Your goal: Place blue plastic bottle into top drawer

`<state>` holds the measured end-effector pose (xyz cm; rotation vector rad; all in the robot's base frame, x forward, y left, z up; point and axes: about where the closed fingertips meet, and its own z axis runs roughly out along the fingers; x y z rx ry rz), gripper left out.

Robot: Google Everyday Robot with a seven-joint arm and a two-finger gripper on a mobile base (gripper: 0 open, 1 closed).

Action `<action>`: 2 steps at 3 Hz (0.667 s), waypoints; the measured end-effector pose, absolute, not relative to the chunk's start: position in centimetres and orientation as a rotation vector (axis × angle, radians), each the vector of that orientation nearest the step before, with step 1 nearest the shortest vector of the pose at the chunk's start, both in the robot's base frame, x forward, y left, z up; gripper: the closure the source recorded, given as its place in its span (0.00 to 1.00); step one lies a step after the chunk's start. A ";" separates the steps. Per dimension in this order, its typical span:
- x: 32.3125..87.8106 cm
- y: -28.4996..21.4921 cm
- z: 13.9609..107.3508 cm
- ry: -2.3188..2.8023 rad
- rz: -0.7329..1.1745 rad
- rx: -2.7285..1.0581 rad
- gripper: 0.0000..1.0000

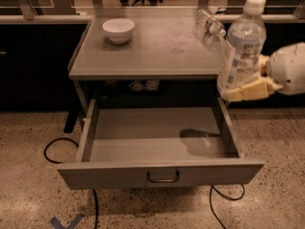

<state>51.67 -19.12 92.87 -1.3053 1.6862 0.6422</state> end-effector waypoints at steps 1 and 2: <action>49.8 -20.9 84.5 1.769 0.694 -1.178 1.00; 48.3 -19.5 81.2 1.814 0.753 -1.185 1.00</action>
Offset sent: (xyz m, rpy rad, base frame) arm -0.0145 -0.0170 -0.0651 0.0456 0.0595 -0.0742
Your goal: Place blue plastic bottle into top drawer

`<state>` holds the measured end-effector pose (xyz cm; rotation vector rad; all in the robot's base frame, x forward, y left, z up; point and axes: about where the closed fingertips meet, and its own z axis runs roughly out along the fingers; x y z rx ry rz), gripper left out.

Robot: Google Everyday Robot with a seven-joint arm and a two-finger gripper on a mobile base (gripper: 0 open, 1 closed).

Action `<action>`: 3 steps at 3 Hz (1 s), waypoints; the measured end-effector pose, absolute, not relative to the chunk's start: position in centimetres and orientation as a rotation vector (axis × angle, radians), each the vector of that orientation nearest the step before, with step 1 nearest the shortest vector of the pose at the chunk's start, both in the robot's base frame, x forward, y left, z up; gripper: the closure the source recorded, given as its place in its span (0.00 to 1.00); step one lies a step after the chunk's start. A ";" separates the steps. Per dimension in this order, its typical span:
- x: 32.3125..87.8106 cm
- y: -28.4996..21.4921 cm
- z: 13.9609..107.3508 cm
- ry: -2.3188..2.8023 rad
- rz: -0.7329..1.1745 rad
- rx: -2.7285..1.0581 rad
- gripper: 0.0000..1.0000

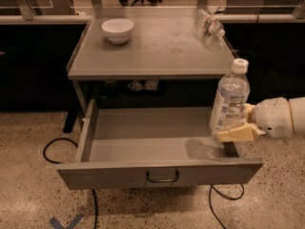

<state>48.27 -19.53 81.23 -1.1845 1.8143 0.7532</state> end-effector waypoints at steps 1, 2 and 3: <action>48.3 -19.5 81.2 1.814 0.754 -1.185 1.00; 50.9 -17.6 78.6 1.776 0.737 -1.194 1.00; 53.9 -13.0 74.7 1.720 0.683 -1.222 1.00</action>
Offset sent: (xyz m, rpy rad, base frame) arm 0.0859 0.0590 -0.0862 0.0241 -0.1213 0.0139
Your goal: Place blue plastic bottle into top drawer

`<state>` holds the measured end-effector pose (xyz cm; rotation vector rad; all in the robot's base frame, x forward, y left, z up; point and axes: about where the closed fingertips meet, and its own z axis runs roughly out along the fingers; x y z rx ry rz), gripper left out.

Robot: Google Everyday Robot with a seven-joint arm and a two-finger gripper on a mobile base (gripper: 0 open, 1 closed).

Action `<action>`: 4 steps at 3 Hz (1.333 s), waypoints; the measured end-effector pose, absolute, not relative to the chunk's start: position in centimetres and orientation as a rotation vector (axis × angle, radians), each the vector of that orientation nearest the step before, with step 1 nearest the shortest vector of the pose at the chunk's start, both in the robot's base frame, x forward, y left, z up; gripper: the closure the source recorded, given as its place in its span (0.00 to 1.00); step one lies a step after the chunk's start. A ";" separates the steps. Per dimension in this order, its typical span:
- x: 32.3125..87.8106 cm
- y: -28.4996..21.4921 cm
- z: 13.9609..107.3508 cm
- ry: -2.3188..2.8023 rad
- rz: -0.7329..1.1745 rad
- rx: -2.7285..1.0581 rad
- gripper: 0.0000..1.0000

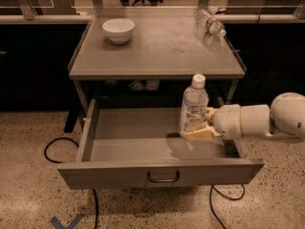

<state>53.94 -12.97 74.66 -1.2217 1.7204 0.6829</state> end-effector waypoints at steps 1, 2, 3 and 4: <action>55.8 -13.6 75.0 1.725 0.614 -1.161 1.00; 55.7 -13.4 74.3 1.710 0.561 -1.189 1.00; 56.6 -12.2 69.9 1.735 0.489 -1.239 1.00; 56.7 -12.2 69.9 1.735 0.489 -1.239 1.00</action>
Offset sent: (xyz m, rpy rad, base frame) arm 0.0163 -0.0066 -0.0125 -0.0824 -0.1341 -0.0828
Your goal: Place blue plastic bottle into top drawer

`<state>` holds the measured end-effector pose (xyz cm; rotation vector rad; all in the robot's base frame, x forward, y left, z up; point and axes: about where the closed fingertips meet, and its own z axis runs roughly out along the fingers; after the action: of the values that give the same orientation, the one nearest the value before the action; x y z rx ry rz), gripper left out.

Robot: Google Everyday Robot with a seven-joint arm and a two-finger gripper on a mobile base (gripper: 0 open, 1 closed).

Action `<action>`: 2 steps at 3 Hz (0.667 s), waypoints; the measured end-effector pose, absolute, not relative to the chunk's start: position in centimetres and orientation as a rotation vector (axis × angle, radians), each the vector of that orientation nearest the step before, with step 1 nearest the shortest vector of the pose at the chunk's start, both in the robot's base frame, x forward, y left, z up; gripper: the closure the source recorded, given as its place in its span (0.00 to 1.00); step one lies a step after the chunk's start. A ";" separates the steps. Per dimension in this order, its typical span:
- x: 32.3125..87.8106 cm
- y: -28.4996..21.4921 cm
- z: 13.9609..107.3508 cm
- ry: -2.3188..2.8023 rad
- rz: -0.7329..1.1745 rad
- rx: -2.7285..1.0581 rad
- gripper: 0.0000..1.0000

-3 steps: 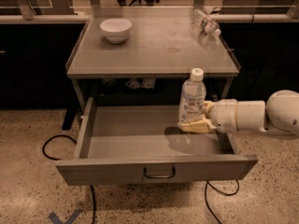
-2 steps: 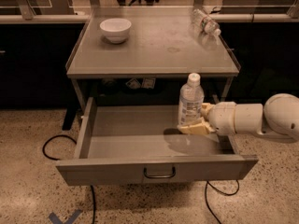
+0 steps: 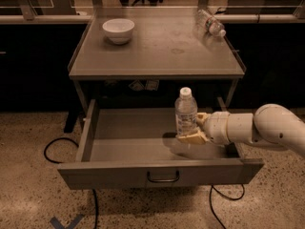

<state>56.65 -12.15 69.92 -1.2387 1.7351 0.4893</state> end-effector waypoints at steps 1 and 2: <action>57.6 -11.7 69.3 1.770 0.482 -1.302 1.00; 59.0 -11.2 66.0 1.832 0.470 -1.368 1.00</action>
Offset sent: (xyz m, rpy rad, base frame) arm 0.0406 0.0103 -0.0796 -0.2143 0.1379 0.0597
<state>58.97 -11.16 65.97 -1.3677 1.8319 0.4701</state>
